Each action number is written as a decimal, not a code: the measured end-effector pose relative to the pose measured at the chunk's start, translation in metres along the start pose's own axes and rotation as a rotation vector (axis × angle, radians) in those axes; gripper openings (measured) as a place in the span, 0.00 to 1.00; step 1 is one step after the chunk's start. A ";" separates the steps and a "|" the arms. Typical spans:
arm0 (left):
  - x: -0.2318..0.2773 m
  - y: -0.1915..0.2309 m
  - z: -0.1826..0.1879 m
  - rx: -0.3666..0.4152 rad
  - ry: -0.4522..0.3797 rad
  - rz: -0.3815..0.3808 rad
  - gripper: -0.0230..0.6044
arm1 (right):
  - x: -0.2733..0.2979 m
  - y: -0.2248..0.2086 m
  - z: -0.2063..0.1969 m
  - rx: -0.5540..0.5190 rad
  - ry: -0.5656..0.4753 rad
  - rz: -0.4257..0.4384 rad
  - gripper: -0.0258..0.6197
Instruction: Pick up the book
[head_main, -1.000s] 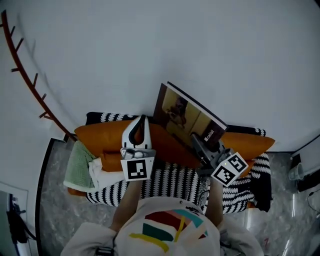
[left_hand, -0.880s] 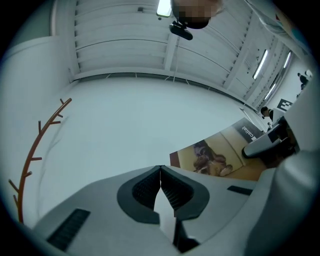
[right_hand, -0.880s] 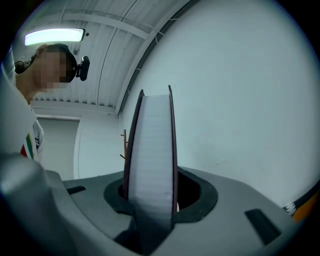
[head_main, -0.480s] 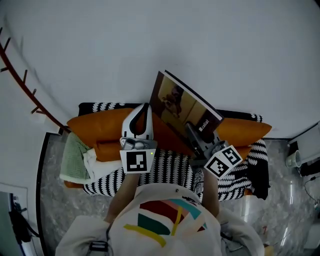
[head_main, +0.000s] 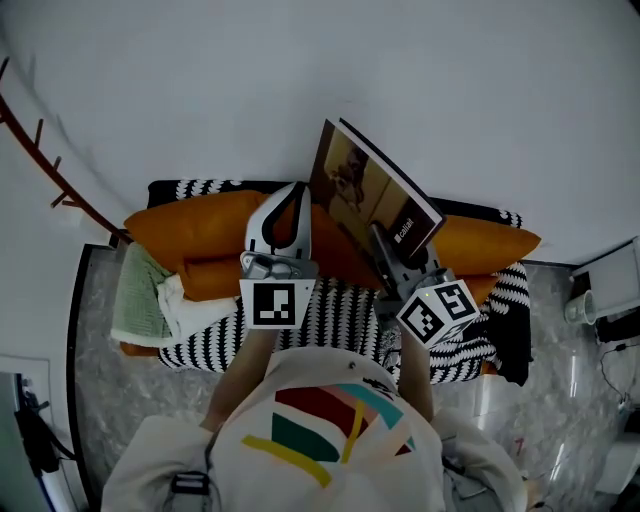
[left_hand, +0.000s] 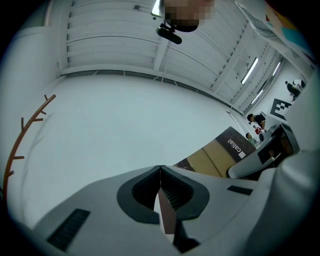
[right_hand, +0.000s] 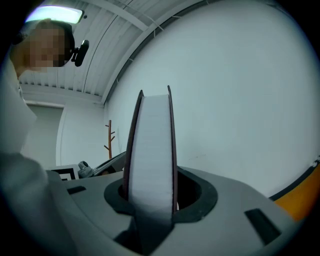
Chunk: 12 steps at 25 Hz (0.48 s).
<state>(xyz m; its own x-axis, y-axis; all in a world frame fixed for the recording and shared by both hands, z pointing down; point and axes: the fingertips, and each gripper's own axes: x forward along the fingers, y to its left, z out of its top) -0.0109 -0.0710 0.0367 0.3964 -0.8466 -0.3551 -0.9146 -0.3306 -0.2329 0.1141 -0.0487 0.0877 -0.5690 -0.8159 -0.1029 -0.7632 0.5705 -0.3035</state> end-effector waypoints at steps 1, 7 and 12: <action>0.000 -0.001 0.000 0.009 0.000 -0.005 0.05 | -0.001 -0.001 -0.001 -0.008 0.004 -0.012 0.28; -0.002 0.000 -0.001 0.008 -0.002 -0.008 0.05 | -0.002 0.003 0.003 -0.012 -0.011 -0.002 0.28; -0.008 0.005 -0.002 0.006 0.008 0.000 0.05 | -0.003 0.007 0.000 -0.020 -0.012 -0.003 0.28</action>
<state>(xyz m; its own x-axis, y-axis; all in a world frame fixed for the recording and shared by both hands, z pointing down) -0.0188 -0.0663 0.0406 0.3955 -0.8501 -0.3478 -0.9142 -0.3280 -0.2380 0.1108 -0.0420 0.0857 -0.5633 -0.8184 -0.1139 -0.7706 0.5700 -0.2852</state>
